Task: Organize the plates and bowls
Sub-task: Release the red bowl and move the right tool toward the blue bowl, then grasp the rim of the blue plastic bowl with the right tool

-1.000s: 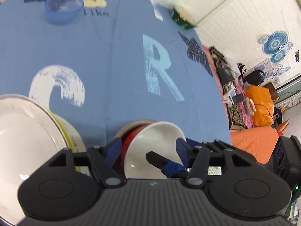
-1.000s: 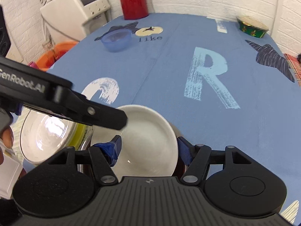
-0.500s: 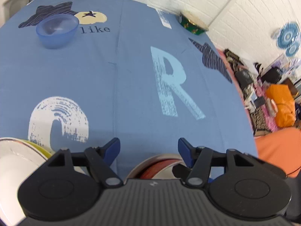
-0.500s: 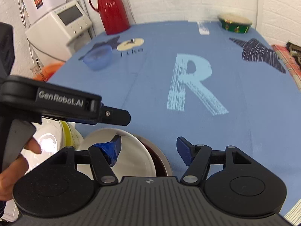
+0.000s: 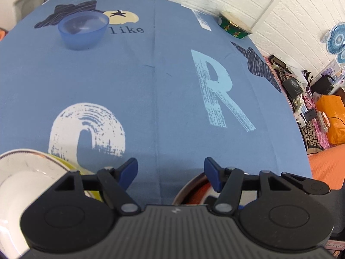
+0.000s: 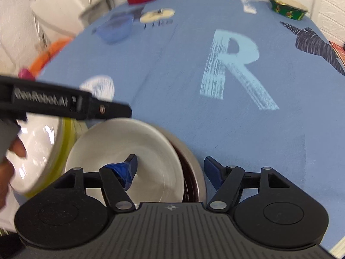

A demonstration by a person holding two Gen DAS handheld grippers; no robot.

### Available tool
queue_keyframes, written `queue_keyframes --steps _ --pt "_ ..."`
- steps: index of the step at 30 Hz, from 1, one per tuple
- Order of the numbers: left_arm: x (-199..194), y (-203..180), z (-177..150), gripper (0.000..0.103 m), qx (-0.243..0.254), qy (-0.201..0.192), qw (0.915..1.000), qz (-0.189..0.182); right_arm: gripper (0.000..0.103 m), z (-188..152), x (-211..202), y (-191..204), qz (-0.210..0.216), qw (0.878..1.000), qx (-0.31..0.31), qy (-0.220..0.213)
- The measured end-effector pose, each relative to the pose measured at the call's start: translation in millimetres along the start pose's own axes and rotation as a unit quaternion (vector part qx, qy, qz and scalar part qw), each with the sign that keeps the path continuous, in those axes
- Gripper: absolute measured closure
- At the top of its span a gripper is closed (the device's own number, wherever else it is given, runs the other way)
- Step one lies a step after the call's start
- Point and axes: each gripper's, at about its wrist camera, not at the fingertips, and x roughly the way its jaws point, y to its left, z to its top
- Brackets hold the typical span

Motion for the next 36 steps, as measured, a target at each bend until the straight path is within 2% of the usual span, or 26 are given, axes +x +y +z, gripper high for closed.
queue_keyframes --steps 3,8,13,15,18,25,32,36 --pt "-3 3 -1 0.042 -0.006 0.005 0.9999 -0.014 0.048 -1 -2 8 -0.015 0.999 -0.029 0.008" --pt "-12 11 3 0.042 -0.021 0.000 0.9994 -0.028 0.048 -1 -22 3 -0.014 0.999 -0.002 -0.033" --pt "-33 26 14 0.039 -0.034 -0.032 0.9986 -0.025 0.048 -4 -44 -4 -0.002 0.997 0.030 -0.065" --pt "-41 34 16 0.037 -0.038 -0.043 0.9982 -0.017 0.047 -4 -47 -6 0.000 0.997 0.042 -0.071" --pt "-50 45 17 0.029 -0.042 -0.057 0.9975 -0.003 0.047 -1 -46 -5 0.008 0.996 0.052 -0.077" --pt "-62 65 15 0.027 -0.040 -0.078 0.9958 0.026 0.047 12 -39 8 0.043 0.995 0.055 -0.078" --pt "-65 88 25 0.027 -0.032 -0.094 0.9936 0.054 0.047 47 -24 34 0.064 0.994 0.057 -0.074" --pt "-61 105 39 0.026 -0.026 -0.095 0.9927 0.070 0.047 72 -8 50 0.060 0.995 0.026 -0.070"
